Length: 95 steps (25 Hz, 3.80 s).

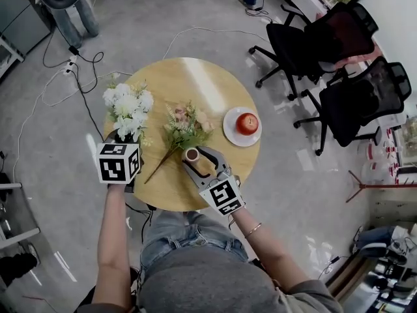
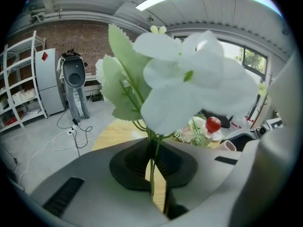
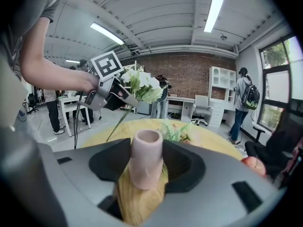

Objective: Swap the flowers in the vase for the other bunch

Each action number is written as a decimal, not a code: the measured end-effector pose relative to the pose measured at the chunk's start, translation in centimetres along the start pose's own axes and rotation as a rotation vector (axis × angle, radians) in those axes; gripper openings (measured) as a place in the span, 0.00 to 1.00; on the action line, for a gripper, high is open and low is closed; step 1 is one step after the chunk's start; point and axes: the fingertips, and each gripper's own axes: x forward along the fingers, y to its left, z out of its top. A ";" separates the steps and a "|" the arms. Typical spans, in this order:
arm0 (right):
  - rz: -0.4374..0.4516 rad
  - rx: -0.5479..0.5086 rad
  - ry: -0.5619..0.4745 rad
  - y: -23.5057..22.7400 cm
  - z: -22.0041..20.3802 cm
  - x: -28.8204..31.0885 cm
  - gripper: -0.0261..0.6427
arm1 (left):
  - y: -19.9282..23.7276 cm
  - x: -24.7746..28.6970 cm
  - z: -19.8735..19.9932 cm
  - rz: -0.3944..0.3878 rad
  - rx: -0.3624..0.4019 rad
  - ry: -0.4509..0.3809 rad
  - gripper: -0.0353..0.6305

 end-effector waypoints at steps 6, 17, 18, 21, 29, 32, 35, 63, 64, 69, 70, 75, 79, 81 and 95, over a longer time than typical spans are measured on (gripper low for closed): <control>-0.019 0.005 0.003 0.6 0.0 0.3 0.37 | 0.8 2.2 -0.5 -0.036 -0.018 0.021 0.09; -0.040 0.015 0.008 0.4 0.1 0.6 0.37 | 1.4 7.2 -1.8 -0.057 -0.042 0.101 0.09; -0.043 0.018 0.008 0.3 0.2 0.6 0.37 | 1.4 7.5 -1.9 -0.060 -0.045 0.108 0.09; -0.054 0.027 0.007 0.2 0.3 0.6 0.37 | 1.5 8.3 -2.1 -0.070 -0.051 0.127 0.09; -0.068 0.039 0.010 0.2 0.2 0.5 0.37 | 1.3 10.0 -3.3 -0.078 -0.052 0.172 0.09; -0.070 0.035 0.012 0.1 0.2 0.5 0.37 | 1.1 10.5 -3.6 -0.084 -0.043 0.185 0.09; -0.072 0.041 0.007 0.1 0.2 0.4 0.37 | 0.8 10.8 -3.8 -0.089 -0.043 0.188 0.09; -0.067 0.054 -0.011 0.0 -0.1 0.1 0.37 | -8.1 3.0 -2.2 -0.312 0.114 0.139 0.30; -0.068 0.055 -0.012 0.1 -0.1 0.0 0.37 | -8.5 3.0 -2.7 -0.314 0.125 0.151 0.30; -0.067 0.052 -0.013 0.3 -0.1 0.1 0.37 | -9.2 3.4 -5.1 -0.305 0.107 0.196 0.30; -0.067 0.052 -0.013 0.3 -0.1 0.1 0.37 | -9.2 3.5 -5.6 -0.300 0.102 0.206 0.30; -0.066 0.054 -0.016 0.2 0.0 0.0 0.37 | -9.6 4.1 -7.4 -0.301 0.101 0.248 0.31; -0.068 0.055 -0.017 0.2 -0.1 0.1 0.37 | -9.8 4.9 -8.2 -0.306 0.115 0.269 0.32; -0.069 0.055 -0.016 0.1 -0.1 0.2 0.37 | -10.0 5.3 -8.4 -0.307 0.126 0.282 0.32; -0.080 0.051 -0.007 -0.2 -0.1 0.0 0.37 | -11.0 7.9 -9.6 -0.339 0.167 0.374 0.28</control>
